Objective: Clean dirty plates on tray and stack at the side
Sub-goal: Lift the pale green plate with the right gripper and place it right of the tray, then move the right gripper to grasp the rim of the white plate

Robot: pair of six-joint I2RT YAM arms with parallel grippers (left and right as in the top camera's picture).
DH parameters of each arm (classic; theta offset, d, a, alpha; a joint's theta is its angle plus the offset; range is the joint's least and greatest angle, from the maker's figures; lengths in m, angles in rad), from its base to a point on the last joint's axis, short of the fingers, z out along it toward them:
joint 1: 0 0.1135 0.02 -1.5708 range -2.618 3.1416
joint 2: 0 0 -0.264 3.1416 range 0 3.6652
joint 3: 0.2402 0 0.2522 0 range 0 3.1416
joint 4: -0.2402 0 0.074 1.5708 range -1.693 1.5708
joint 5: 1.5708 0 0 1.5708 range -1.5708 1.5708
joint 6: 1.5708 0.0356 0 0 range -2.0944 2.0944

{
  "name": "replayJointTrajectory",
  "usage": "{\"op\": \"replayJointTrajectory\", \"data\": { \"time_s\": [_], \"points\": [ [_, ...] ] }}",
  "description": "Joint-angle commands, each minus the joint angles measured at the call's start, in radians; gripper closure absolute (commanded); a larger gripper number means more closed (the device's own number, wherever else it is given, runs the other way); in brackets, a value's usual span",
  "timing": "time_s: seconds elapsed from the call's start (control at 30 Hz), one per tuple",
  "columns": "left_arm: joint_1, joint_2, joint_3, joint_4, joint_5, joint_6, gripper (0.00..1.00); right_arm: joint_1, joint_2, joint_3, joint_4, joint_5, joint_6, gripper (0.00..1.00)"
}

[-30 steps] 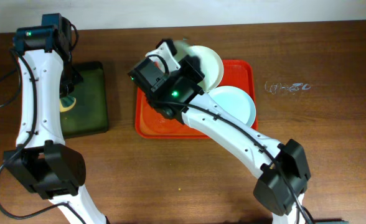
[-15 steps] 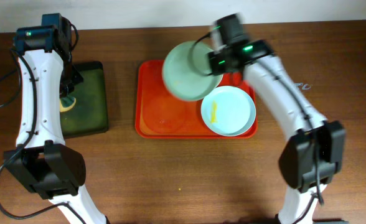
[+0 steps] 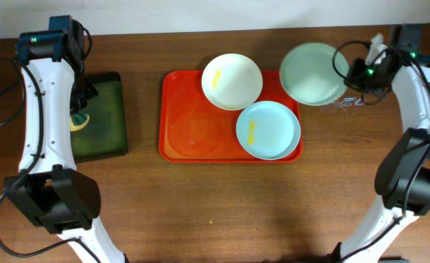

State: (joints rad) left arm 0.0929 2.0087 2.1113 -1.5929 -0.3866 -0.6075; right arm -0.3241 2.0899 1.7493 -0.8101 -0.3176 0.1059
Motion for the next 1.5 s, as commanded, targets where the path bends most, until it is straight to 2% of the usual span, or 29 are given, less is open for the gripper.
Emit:
{"op": "replayJointTrajectory", "data": {
  "time_s": [0.0,0.17,0.27,0.37,0.43,0.5,0.67,0.7,0.77,0.87,1.1,1.27,1.33,1.37,1.4,1.47],
  "points": [
    [0.001,0.005,-0.003,0.002,-0.018,-0.014,1.0,-0.046,0.043,-0.031,0.03,0.045,0.017,0.96],
    [0.001,0.005,-0.003,0.002,-0.002,-0.013,1.0,-0.086,0.076,-0.05,0.078,0.139,0.135,0.96],
    [0.001,0.005,-0.003,0.005,-0.002,-0.013,1.0,-0.096,0.088,-0.05,0.085,0.146,0.139,0.95],
    [0.001,0.005,-0.003,0.006,-0.002,-0.013,1.0,-0.094,0.09,-0.05,0.081,0.146,0.138,0.73],
    [0.001,0.005,-0.003,0.005,-0.002,-0.013,1.0,-0.095,0.087,-0.049,0.077,0.136,0.139,0.64],
    [0.001,0.005,-0.003,0.006,-0.002,-0.013,1.0,-0.097,0.061,-0.042,0.068,0.053,0.138,0.5],
    [0.001,0.005,-0.003,0.01,0.005,-0.013,1.0,-0.068,-0.038,0.02,0.071,-0.299,0.118,0.41],
    [0.001,0.005,-0.003,0.01,0.009,-0.013,1.0,-0.051,-0.053,0.024,0.087,-0.347,0.101,0.38],
    [0.001,0.005,-0.003,0.011,0.008,-0.013,1.0,0.021,-0.082,0.024,0.135,-0.375,0.067,0.24],
    [0.001,0.005,-0.003,0.013,0.008,-0.014,1.0,0.136,-0.071,0.024,0.172,-0.311,0.002,0.24],
    [0.001,0.005,-0.003,0.012,0.009,-0.013,1.0,0.437,0.064,0.024,0.236,0.233,0.003,0.24],
    [0.0,0.005,-0.003,0.012,0.009,-0.013,1.0,0.527,0.164,0.024,0.288,0.307,0.003,0.25],
    [0.0,0.005,-0.003,0.012,0.009,-0.013,1.0,0.533,0.188,0.024,0.306,0.304,0.003,0.3],
    [0.0,0.005,-0.003,0.012,0.009,-0.013,1.0,0.534,0.2,0.024,0.314,0.303,0.004,0.37],
    [-0.001,0.005,-0.003,0.012,0.009,-0.013,1.0,0.534,0.208,0.024,0.317,0.3,0.006,0.52],
    [-0.001,0.005,-0.003,0.013,0.009,-0.013,1.0,0.534,0.213,0.024,0.321,0.299,0.006,0.58]
  ]
}}
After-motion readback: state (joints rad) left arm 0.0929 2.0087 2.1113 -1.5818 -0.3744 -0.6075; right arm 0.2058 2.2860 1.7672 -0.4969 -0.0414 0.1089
